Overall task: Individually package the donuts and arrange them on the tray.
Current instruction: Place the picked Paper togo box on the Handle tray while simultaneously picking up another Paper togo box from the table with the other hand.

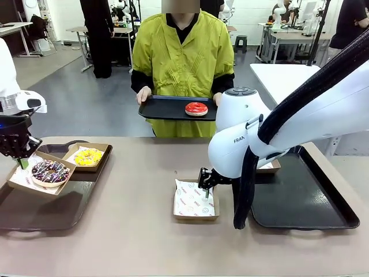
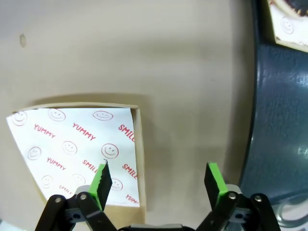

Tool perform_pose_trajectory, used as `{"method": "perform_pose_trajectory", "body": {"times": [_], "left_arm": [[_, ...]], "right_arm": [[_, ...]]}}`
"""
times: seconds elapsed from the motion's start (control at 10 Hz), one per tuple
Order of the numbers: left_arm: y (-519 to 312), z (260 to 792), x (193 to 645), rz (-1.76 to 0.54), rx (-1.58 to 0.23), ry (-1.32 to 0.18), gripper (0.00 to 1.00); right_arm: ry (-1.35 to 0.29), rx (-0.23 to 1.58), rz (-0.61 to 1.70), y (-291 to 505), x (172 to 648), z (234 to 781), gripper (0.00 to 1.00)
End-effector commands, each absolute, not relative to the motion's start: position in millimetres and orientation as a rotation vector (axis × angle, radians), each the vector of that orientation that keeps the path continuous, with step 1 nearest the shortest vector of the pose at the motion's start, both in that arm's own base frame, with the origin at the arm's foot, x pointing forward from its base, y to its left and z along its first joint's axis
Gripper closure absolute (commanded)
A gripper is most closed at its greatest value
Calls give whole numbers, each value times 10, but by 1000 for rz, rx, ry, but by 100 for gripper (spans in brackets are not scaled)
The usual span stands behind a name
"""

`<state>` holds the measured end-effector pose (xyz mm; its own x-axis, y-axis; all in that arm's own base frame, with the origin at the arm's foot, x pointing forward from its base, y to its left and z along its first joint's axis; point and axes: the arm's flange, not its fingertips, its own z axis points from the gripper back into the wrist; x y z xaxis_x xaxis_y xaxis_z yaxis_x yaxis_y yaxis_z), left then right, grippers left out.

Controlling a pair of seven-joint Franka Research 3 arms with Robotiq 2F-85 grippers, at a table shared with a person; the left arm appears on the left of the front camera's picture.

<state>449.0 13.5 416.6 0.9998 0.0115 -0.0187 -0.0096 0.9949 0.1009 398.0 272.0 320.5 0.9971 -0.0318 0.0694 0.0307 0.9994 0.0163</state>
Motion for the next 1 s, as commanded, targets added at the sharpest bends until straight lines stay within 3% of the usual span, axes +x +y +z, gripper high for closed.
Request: {"method": "perform_pose_trajectory", "body": {"times": [0.0, 0.7, 0.8, 0.9], "left_arm": [[94, 4082, 4482, 47, 123, 15, 99], [111, 3702, 4626, 42, 66, 36, 99], [104, 3704, 4630, 44, 63, 28, 55], [108, 3714, 4627, 46, 68, 28, 44]], "right_arm": [[-118, 5, -60, 2827, 3957, 3115, 0], [-100, 47, -61, 2861, 3966, 3086, 0], [-93, 50, -48, 2863, 3971, 3076, 53], [-88, 53, -51, 2865, 3978, 3074, 58]]}}
